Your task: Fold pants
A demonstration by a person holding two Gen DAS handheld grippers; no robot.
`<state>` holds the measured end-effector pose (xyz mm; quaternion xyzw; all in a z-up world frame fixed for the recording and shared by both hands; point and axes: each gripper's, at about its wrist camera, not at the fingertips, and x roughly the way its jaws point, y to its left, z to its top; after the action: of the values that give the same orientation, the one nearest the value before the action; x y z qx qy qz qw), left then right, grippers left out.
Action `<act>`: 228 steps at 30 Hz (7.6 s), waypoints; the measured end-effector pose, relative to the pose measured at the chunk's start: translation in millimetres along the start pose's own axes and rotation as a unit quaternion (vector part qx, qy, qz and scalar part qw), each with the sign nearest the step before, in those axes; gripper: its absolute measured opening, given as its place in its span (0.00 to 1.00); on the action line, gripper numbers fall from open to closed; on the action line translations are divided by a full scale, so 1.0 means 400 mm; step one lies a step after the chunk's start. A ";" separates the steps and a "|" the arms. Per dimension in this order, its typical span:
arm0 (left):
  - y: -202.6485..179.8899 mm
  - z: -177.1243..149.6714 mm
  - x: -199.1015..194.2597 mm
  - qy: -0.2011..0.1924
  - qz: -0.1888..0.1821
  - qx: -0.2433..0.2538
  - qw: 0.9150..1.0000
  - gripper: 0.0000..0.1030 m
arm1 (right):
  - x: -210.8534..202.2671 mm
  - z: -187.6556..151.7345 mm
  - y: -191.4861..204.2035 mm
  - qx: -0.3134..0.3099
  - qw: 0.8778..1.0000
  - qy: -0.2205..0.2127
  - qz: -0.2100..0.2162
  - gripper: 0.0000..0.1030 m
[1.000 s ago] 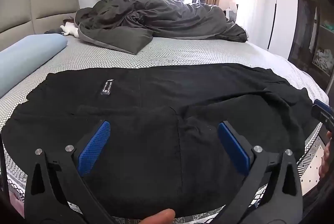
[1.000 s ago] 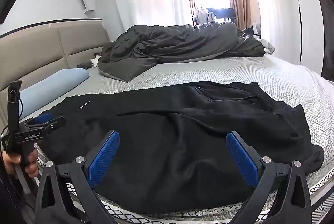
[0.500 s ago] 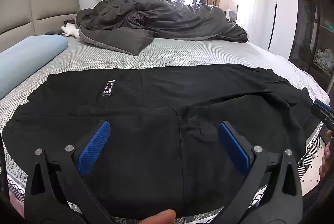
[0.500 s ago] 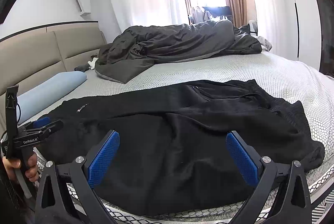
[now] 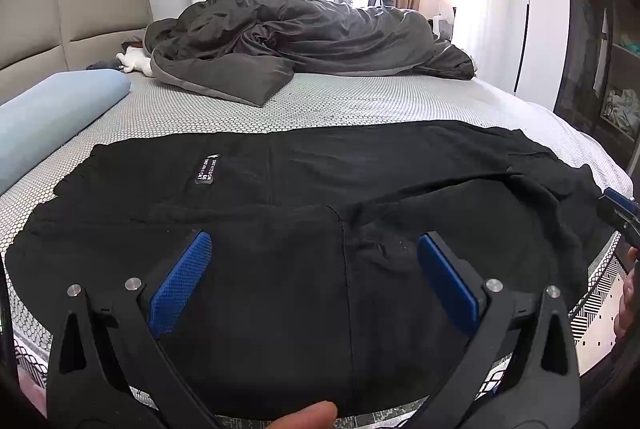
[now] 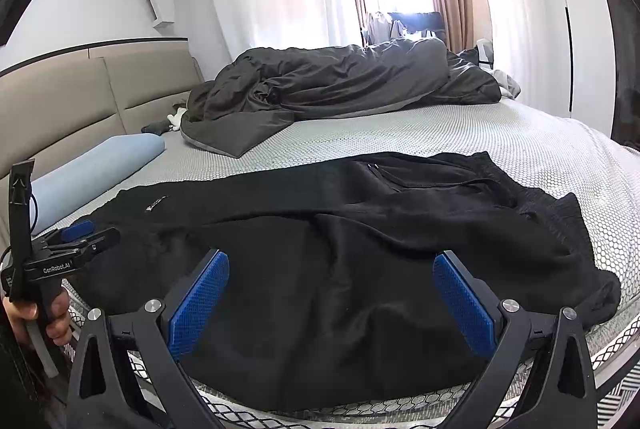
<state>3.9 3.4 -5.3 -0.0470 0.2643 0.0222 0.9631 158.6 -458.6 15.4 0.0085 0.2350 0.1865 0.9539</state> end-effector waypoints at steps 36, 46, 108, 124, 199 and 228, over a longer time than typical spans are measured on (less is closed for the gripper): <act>0.000 0.004 -0.007 0.000 0.002 0.004 1.000 0.99 | 0.004 0.005 0.007 -0.005 1.000 -0.003 0.001 1.00; -0.003 0.003 -0.007 -0.001 0.003 0.004 1.000 0.99 | 0.004 0.003 0.007 -0.004 1.000 -0.004 0.001 1.00; 0.711 -0.171 -0.224 0.061 0.021 -0.364 0.929 0.57 | -0.057 -0.006 -0.213 0.140 0.990 0.025 0.013 1.00; 0.851 -0.153 -0.224 -0.022 0.108 -0.405 0.908 0.00 | -0.110 -0.098 -0.455 0.310 0.948 0.054 -0.056 0.98; 0.882 0.418 0.279 0.052 0.156 -0.321 0.933 0.71 | 0.302 0.398 -0.486 0.267 0.958 0.013 -0.103 0.71; 0.721 0.112 0.235 0.080 0.089 -0.433 0.893 0.02 | 0.218 0.000 -0.588 0.498 0.864 0.074 -0.032 0.51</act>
<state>88.0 296.5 -37.7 -0.4375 0.3076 0.2165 0.8168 312.7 -646.2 -47.8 0.4609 0.3664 0.0146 0.8082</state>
